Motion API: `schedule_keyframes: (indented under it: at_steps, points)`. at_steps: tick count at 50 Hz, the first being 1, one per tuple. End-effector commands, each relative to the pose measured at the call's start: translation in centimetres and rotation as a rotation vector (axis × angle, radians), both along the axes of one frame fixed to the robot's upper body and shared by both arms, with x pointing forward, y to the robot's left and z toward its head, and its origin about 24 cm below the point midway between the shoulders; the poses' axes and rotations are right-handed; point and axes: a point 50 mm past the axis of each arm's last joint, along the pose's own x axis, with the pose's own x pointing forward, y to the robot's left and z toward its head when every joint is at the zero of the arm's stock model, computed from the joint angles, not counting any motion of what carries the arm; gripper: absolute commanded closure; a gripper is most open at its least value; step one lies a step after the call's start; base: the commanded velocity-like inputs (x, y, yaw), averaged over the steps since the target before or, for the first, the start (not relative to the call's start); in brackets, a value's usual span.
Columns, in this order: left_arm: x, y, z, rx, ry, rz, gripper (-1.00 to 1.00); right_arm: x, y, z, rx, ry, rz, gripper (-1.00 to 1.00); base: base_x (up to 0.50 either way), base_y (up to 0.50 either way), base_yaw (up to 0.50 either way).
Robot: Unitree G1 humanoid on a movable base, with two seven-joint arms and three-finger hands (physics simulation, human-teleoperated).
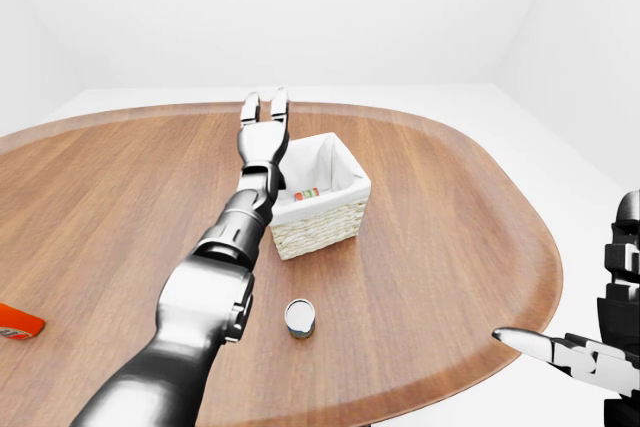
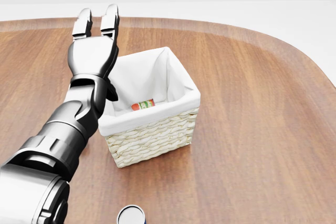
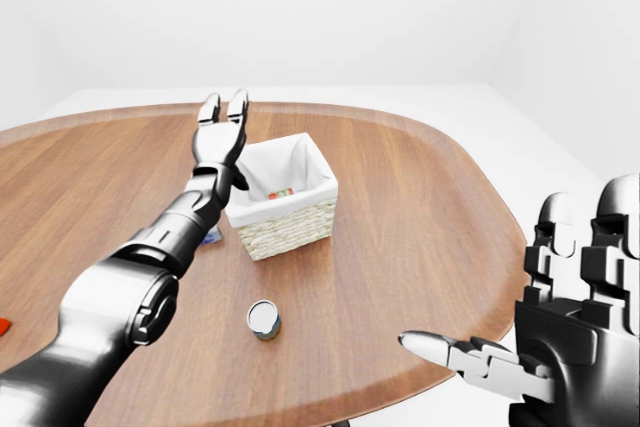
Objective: Pick up the tomato sauce, and put it in the basket.
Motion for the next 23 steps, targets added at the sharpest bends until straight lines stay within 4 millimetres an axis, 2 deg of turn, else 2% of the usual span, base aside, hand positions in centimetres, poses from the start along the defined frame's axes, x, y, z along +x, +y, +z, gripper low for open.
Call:
schedule_keyframes:
  at_steps: [1,3,10,16,19,23]
  points:
    - [0.5,0.2,2.3,-0.025,-0.055,0.005,-1.0,0.1,0.0,0.0,-0.001,0.002,0.001,-1.0,0.0,0.0,0.0]
    - [0.7,0.2,3.4,-0.024,-0.088,0.006,-1.0,0.0,0.0,0.0,-0.001,0.001,0.001,-1.0,0.0,0.0,0.0]
    - [0.8,0.5,4.8,-0.027,-0.131,0.008,-1.0,0.1,0.0,0.0,-0.001,0.0,0.001,-1.0,0.0,0.0,0.0]
    - [0.9,0.0,6.2,-0.335,-0.144,-0.043,-1.0,0.1,0.1,0.0,-0.002,0.004,0.001,-1.0,0.0,0.0,0.0]
    - [1.0,-0.5,6.7,-0.602,-0.13,-0.045,-1.0,0.0,0.0,0.0,-0.003,0.004,-0.003,-1.0,0.0,0.0,0.0]
    - [0.9,-0.8,8.0,-0.729,-0.174,-0.069,-1.0,0.1,0.0,0.0,-0.003,0.007,-0.004,-1.0,0.0,0.0,0.0]
